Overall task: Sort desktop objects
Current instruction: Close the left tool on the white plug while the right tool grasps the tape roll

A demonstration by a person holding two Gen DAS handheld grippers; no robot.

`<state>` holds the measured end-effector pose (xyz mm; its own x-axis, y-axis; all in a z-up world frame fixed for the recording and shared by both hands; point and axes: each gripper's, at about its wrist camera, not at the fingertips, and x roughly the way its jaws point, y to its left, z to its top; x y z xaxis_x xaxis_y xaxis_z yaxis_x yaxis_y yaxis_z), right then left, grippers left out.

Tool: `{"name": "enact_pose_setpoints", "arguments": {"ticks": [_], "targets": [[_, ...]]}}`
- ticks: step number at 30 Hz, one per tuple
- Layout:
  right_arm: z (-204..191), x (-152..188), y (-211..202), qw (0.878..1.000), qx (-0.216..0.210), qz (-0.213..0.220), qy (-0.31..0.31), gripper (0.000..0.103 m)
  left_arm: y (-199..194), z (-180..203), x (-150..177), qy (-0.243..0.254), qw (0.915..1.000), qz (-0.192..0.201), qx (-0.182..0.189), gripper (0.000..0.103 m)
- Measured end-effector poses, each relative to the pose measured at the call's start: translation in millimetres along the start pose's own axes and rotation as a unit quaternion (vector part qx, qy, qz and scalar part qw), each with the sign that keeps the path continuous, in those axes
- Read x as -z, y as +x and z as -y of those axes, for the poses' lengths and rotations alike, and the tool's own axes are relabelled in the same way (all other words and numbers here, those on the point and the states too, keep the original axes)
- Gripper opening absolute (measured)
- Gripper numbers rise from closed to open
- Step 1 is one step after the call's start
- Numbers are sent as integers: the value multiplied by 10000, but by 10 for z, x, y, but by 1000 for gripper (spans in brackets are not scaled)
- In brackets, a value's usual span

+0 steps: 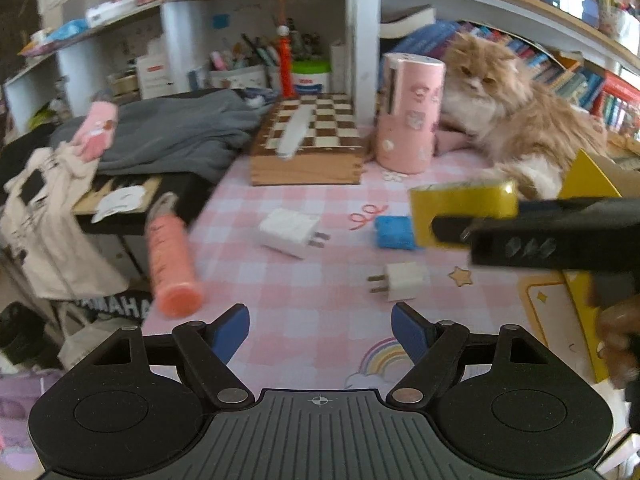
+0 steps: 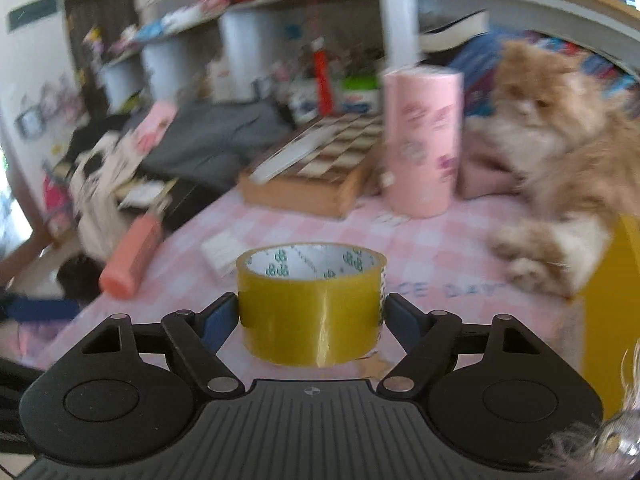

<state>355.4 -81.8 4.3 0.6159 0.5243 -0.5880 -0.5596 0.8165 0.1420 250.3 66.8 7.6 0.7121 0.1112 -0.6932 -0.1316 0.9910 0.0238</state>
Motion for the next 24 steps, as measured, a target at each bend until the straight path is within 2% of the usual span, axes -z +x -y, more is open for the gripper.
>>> {"name": "enact_pose_setpoints", "arguments": {"ticks": [8,14,18,20,24], "targets": [[279,-60,-266,9979,492,198,363,77,453,292,-118,340,9970,17,698,80],[348,-21,-314,9971,669,170,315,76,808,455,-162,444,9962,-166,737,66],[351,18,-275,9973,680,11,279,75,955,466,-124,425,9963,-365,657,53],[334,36,-261,9975,660,-39,245,74,956,448,-104,405,9969,-307,600,45],[294,60,-212,9981,585,-155,125,74,933,392,-101,278,9972,-323,611,45]]}}
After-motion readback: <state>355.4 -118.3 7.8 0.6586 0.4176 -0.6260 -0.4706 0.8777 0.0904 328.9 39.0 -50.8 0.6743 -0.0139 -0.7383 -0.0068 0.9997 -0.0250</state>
